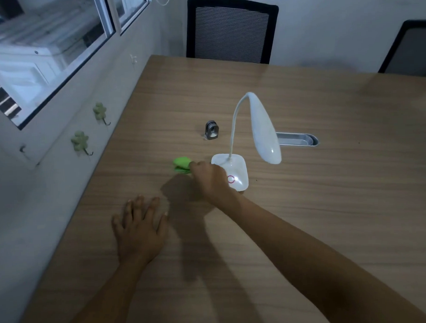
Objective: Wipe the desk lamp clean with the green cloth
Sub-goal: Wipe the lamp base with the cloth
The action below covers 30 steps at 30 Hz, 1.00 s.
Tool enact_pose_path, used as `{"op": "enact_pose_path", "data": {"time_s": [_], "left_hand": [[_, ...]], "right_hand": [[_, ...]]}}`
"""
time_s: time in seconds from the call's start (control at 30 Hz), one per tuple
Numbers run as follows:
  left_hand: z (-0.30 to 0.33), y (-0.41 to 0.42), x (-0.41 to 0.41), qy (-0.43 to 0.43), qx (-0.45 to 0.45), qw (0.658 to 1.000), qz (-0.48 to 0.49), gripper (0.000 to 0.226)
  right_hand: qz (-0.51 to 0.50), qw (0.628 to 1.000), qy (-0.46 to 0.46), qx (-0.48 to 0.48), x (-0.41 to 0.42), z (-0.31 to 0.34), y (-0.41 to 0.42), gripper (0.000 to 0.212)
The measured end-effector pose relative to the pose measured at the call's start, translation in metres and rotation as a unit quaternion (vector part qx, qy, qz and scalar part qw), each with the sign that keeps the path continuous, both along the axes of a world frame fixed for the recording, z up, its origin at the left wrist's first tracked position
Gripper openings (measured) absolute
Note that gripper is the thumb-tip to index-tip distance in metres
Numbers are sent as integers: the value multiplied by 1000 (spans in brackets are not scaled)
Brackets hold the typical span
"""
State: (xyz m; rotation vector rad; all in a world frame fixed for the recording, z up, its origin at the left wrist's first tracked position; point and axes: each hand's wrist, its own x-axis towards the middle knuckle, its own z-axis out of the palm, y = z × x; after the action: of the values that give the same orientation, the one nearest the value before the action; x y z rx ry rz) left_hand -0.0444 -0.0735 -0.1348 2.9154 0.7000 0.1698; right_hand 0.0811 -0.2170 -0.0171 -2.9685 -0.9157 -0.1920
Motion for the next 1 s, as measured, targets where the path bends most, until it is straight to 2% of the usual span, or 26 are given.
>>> {"op": "enact_pose_path", "data": {"time_s": [0.07, 0.2, 0.3, 0.4, 0.47, 0.6, 0.7, 0.77, 0.83, 0.9, 1.0], "left_hand": [[0, 1, 0, 9, -14, 1000, 3, 61], [1, -1, 0, 11, -9, 1000, 4, 61], [1, -2, -1, 14, -5, 1000, 1, 61], [2, -1, -1, 13, -13, 1000, -1, 61], [1, -1, 0, 26, -22, 999, -1, 62], [-1, 1, 0, 36, -27, 999, 3, 60], [-1, 2, 0, 31, -20, 999, 6, 60], [0, 1, -1, 28, -18, 999, 4, 60], [1, 0, -1, 31, -20, 999, -1, 59], [2, 0, 0, 35, -25, 999, 1, 58], [3, 0, 1, 34, -22, 999, 2, 59]], "right_hand": [[-27, 1000, -15, -4, 7, 1, -29, 21], [-39, 995, 85, 29, 17, -22, -94, 33], [7, 996, 74, 56, -3, -28, -117, 36], [98, 995, 26, 20, -26, -31, -133, 38], [114, 993, -7, 17, -33, -33, -145, 42], [2, 993, -40, 115, -14, -21, -149, 32], [-68, 984, 27, 163, 4, -12, -135, 51], [-62, 983, 90, 151, 12, -14, -127, 50], [-39, 985, 138, 97, 13, -23, -125, 41], [-24, 989, 134, 62, 8, -35, -134, 43], [-67, 991, 97, 70, -1, -42, -158, 43]]}}
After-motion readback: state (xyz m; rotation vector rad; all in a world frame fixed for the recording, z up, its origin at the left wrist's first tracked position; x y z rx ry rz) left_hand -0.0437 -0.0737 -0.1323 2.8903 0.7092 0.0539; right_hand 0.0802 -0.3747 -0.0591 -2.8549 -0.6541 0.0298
